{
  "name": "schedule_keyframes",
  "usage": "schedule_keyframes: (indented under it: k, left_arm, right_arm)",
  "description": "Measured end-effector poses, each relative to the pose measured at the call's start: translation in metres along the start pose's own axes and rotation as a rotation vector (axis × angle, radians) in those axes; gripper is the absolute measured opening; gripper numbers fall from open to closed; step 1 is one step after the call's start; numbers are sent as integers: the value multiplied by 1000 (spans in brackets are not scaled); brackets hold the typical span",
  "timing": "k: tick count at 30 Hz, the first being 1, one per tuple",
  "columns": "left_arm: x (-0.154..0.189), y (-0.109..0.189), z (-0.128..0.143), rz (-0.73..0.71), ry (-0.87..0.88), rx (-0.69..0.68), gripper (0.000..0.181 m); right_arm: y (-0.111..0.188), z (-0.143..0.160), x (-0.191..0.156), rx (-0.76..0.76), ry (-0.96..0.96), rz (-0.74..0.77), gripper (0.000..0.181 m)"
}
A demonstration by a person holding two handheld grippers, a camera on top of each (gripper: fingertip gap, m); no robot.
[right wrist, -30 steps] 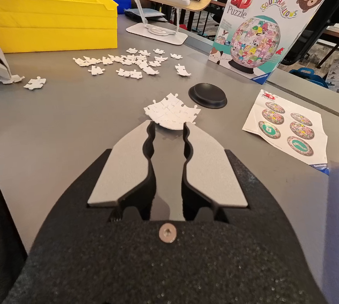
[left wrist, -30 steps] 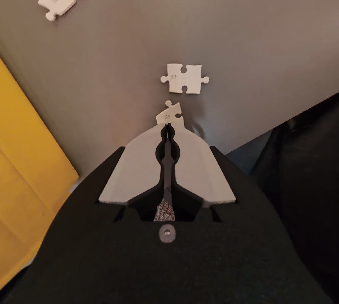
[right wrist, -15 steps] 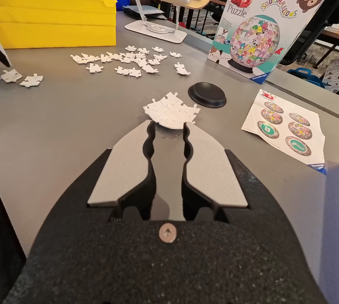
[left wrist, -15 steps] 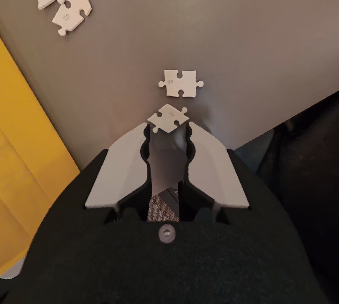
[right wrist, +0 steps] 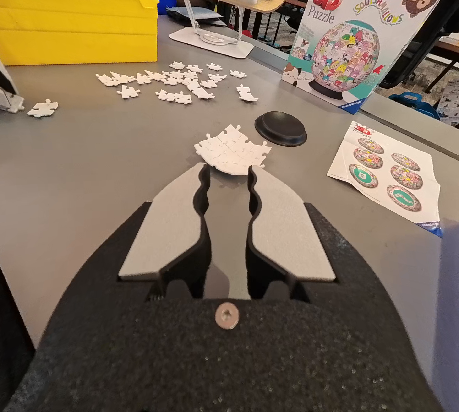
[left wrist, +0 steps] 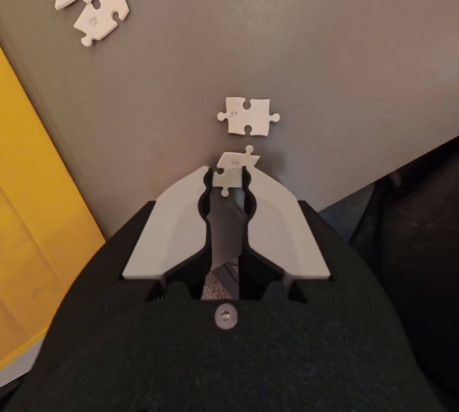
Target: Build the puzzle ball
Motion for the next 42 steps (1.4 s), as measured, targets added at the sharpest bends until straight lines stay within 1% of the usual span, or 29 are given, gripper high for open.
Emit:
schedule_keyframes:
  k: [3,8,9,11,17,19,23,26,31,33,35,38,42]
  left_arm:
    - [-2,5,-3,-3,5,21,9]
    - [-7,4,-2,-14,-2,-7,9]
    - [-7,4,-2,-15,-2,-8,10]
    - [-7,4,-1,-15,4,-7,19]
    - [-9,9,3,-10,32,3,29]
    - [-6,8,5,-7,31,-7,37]
    - [2,1,5,-8,22,-21,40]
    - [6,-2,0,3,39,-10,26]
    - [9,-3,-2,-1,34,0,25]
    - [6,-2,-1,2,48,-3,25]
    - [0,0,0,-24,44,-9,25]
    - [-10,14,-11,-34,50,31,25]
    - [-30,43,-46,-61,55,130,25]
  right_arm:
    - [0,0,0,1,-2,-1,29]
    - [0,0,0,2,-4,-2,28]
    - [0,0,0,2,-4,-2,28]
    - [0,0,0,1,-5,-2,28]
    - [-1,1,0,-5,-5,-5,28]
    - [-1,1,0,-8,-4,-6,28]
    - [-1,1,0,-10,-2,-5,28]
    - [-1,1,0,-8,-2,-6,28]
    - [-1,1,0,-8,-2,-6,28]
    - [-1,1,0,-8,-2,-5,28]
    - [-1,1,0,-6,-1,-4,28]
    - [-1,1,0,-5,-3,-5,28]
    - [-1,1,0,-6,-4,-5,28]
Point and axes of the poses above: each gripper's, where its closed fingertips meet, y back along the fingers, z out of its underside, x = y × z across the jaws, the point moved 3 cm from there along y, back along the fingers, and after that the axes turned 9 degrees about y, right-handed, at the moved point
